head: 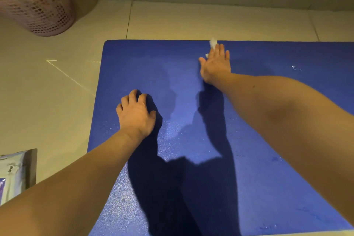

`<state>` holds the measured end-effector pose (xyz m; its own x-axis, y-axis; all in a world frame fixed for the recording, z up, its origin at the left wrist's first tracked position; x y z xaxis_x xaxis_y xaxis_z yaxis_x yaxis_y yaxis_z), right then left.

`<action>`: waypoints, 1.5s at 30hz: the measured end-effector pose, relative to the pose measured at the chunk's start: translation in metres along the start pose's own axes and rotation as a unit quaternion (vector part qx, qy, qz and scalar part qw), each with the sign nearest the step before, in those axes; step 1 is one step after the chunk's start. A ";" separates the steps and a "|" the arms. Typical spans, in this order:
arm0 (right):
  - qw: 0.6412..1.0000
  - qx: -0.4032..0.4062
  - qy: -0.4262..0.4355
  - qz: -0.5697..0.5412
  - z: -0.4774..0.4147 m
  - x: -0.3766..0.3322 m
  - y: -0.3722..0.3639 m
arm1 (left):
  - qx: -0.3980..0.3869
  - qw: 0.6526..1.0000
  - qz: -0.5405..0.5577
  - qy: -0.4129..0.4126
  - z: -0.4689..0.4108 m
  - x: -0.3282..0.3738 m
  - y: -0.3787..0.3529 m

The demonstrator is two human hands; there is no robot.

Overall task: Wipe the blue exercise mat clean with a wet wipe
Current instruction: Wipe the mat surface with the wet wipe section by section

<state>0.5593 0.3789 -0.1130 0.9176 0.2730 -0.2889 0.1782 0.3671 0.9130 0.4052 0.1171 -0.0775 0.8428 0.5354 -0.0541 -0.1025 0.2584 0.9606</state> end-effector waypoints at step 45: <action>0.986 -0.019 0.165 -0.027 0.131 0.018 -0.046 | -0.052 0.997 0.011 -0.061 0.058 0.019 -0.016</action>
<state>0.6137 0.2508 -0.1221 0.7402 0.5241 -0.4213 0.2046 0.4213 0.8835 0.4537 0.0763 -0.0777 0.8970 0.4420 0.0059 -0.1703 0.3332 0.9273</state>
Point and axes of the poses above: each hand's wrist, its own z-axis away from the middle knuckle, its own y-axis out of the back of the hand, x = y × z, the point moved 2 cm from there along -z, towards the middle knuckle, and after that the axes turned 15 degrees about -z, right-handed, at the moved point
